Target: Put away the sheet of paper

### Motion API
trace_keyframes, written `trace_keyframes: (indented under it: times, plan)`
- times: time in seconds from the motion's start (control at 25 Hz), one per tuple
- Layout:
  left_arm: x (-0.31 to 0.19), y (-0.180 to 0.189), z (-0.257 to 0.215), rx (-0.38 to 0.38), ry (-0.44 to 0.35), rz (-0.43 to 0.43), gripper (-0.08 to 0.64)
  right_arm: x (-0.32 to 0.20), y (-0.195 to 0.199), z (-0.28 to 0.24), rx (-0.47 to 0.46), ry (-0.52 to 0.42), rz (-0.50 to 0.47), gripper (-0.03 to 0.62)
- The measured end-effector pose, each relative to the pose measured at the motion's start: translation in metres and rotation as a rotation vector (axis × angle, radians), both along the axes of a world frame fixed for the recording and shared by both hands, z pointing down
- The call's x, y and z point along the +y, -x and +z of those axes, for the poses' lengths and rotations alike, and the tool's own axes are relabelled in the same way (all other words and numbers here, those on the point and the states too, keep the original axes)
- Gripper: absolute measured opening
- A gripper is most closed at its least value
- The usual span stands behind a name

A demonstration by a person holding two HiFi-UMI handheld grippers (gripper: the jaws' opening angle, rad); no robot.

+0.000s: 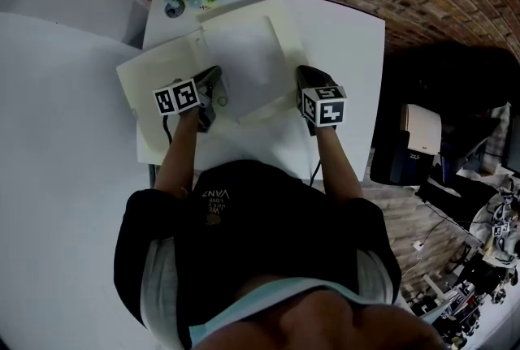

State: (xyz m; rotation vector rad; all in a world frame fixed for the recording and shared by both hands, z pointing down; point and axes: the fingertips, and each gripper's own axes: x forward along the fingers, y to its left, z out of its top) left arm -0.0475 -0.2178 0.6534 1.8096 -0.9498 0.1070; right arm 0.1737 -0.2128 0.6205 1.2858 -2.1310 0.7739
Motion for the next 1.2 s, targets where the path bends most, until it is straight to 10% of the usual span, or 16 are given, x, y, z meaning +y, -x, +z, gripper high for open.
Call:
trace_keyframes:
  times: [1.2]
  plan:
    - [-0.012, -0.032, 0.002, 0.005, 0.002, 0.007, 0.000, 0.002, 0.003, 0.000, 0.000, 0.001, -0.026, -0.002]
